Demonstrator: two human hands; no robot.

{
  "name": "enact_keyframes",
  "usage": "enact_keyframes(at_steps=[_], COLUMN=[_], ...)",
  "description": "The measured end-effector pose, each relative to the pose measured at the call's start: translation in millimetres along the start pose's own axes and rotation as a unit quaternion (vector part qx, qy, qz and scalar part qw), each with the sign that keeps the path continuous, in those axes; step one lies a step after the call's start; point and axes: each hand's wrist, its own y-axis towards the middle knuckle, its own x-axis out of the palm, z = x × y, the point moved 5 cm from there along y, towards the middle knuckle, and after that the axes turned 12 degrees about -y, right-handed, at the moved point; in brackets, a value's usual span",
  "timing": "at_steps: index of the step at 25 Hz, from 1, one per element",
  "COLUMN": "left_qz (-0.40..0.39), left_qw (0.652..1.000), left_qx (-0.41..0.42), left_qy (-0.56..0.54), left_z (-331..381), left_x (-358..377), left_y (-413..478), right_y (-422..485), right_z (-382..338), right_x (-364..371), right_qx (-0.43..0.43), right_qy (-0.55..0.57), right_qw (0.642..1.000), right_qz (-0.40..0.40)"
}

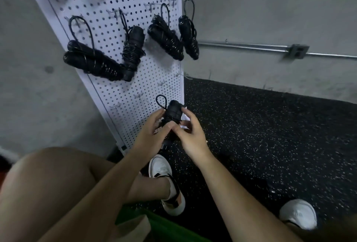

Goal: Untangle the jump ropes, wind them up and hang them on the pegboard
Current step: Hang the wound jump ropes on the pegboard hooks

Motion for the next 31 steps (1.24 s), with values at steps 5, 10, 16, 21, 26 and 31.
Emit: enact_keyframes(at_steps=[5,10,16,21,26,31], left_qz=[0.078,0.185,0.251,0.267,0.268,0.281], left_qw=[0.994,0.973,0.956,0.951,0.952,0.952], left_qx=[-0.001,0.026,0.022,-0.011,-0.032,-0.043], left_qy=[-0.078,-0.139,-0.151,-0.153,-0.142,-0.116], left_z=[-0.8,-8.9,-20.6,-38.1,-45.2,-48.5], left_x=[-15.2,-34.4,-61.6,-77.4,-91.1,-108.7], left_y=[-9.4,-20.1,-26.8,-21.3,-0.8,18.2], right_y=[-1.5,9.4,14.6,22.7,45.1,66.9], right_z=[-3.3,12.1,27.5,39.0,45.8,48.4], right_x=[25.0,58.3,94.3,110.5,128.8,149.2], right_qx=[-0.053,-0.074,-0.082,-0.072,-0.071,-0.061], right_qy=[-0.045,-0.118,-0.14,-0.141,-0.154,-0.151], right_qw=[0.997,0.99,0.986,0.986,0.984,0.985], right_qz=[-0.022,-0.027,-0.037,-0.054,-0.056,-0.059])
